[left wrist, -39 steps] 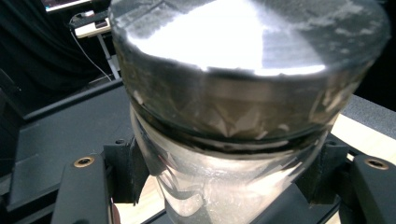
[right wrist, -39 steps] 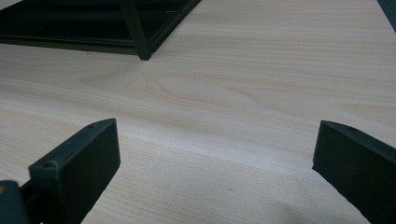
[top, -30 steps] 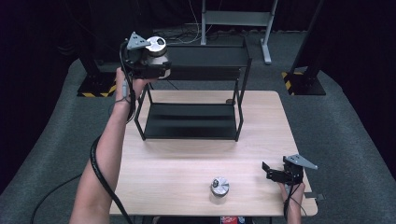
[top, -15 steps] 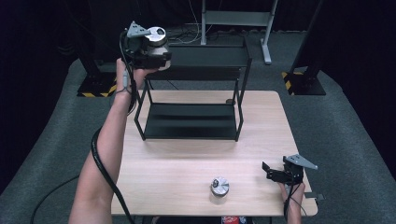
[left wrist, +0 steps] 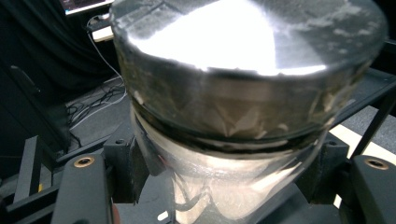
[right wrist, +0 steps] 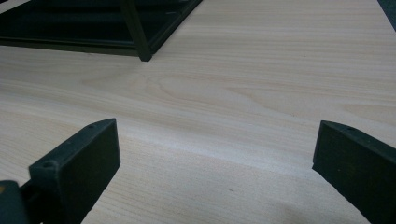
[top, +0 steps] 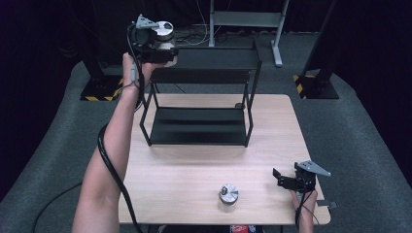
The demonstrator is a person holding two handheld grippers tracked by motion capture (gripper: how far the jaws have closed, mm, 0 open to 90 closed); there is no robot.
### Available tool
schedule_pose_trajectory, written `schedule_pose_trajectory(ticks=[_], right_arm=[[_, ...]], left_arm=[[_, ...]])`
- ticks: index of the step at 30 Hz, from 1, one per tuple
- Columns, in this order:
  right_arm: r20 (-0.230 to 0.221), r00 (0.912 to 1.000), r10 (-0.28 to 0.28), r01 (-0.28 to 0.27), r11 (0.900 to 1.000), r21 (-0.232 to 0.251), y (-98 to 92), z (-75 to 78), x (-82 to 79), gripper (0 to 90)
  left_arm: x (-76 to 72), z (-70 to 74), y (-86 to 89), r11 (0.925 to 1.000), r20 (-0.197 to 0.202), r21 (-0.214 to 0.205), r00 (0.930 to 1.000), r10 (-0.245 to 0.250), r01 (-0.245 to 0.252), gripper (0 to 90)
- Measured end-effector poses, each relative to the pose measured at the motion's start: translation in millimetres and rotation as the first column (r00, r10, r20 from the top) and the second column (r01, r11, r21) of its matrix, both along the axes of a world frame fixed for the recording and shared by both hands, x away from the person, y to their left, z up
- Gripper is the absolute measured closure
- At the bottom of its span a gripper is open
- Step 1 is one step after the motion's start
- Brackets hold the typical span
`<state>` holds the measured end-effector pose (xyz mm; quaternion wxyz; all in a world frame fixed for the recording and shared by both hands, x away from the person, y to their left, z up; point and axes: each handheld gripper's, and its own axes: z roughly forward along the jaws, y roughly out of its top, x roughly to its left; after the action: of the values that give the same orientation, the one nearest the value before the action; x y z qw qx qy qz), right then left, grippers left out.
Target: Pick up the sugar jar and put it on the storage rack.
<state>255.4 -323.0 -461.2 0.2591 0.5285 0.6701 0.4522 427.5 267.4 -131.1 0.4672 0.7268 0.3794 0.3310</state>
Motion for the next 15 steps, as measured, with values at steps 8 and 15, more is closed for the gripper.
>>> schedule_pose_trajectory(ticks=[8, 15], right_arm=[[0.0, 1.0, 0.0, 0.0, 1.0, 0.001, 0.1, 0.1, -0.1, 0.0], [0.002, 1.0, -0.002, 0.002, 1.0, 0.002, 0.0, -0.3, -0.6, 0.0]], left_arm=[[14.1, 0.6, -3.1, 0.9997, -0.031, 0.005, 0.9992, 0.025, -0.025, 30.6], [24.0, -2.0, -5.6, 0.9992, -0.052, 0.001, 0.9978, 0.04, -0.04, 30.5]])
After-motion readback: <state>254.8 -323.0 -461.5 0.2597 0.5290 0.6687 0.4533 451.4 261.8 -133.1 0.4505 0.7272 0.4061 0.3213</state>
